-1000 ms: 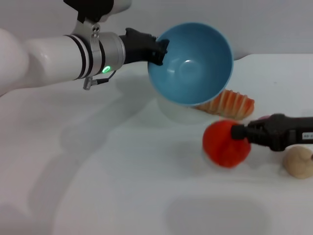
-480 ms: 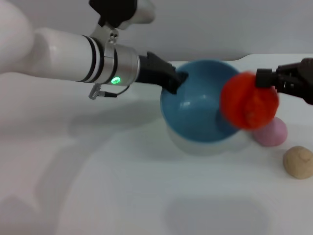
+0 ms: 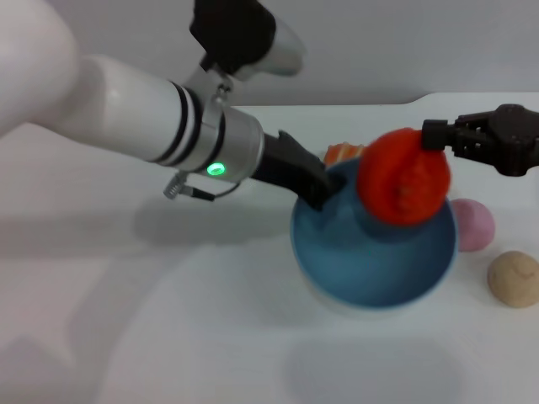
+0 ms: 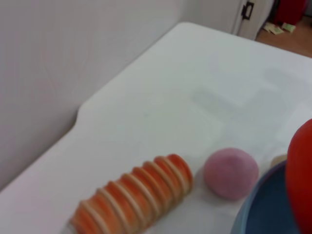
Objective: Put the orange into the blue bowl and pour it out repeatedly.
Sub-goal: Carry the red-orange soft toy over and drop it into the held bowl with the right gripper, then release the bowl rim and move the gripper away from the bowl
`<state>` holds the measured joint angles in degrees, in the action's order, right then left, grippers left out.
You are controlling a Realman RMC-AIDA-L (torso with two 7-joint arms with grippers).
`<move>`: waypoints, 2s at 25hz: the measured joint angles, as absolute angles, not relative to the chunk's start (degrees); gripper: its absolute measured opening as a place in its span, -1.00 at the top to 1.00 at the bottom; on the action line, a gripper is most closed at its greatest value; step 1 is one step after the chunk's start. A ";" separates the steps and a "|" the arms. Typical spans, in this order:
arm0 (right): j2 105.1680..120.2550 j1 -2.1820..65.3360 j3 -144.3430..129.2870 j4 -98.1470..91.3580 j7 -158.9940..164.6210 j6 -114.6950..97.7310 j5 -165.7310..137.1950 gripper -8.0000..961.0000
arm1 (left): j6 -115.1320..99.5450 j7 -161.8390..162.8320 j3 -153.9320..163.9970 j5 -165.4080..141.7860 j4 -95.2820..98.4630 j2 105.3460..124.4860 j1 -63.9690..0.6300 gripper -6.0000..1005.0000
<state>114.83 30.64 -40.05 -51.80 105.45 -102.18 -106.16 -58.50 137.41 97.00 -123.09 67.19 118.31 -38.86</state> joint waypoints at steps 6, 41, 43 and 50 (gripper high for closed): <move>114.76 30.74 -40.75 -48.72 103.70 -102.43 -106.39 0.81 | -56.95 137.59 99.86 -123.03 66.46 118.48 -38.93 0.99; 114.89 26.30 -30.90 -46.05 103.93 -99.54 -106.02 0.12 | -49.49 138.28 111.13 -123.70 62.07 118.69 -38.95 0.99; 114.98 26.30 -30.94 -46.06 103.90 -99.50 -106.05 0.12 | -49.34 138.29 111.14 -123.71 61.70 118.61 -38.82 0.99; 115.11 26.24 -31.30 -45.61 103.50 -98.80 -106.08 0.11 | -48.72 138.65 112.34 -125.51 59.66 118.69 -39.68 0.99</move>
<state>115.11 26.24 -31.30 -45.61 103.50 -98.80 -106.08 -48.72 138.65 112.34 -125.50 59.66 118.69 -39.68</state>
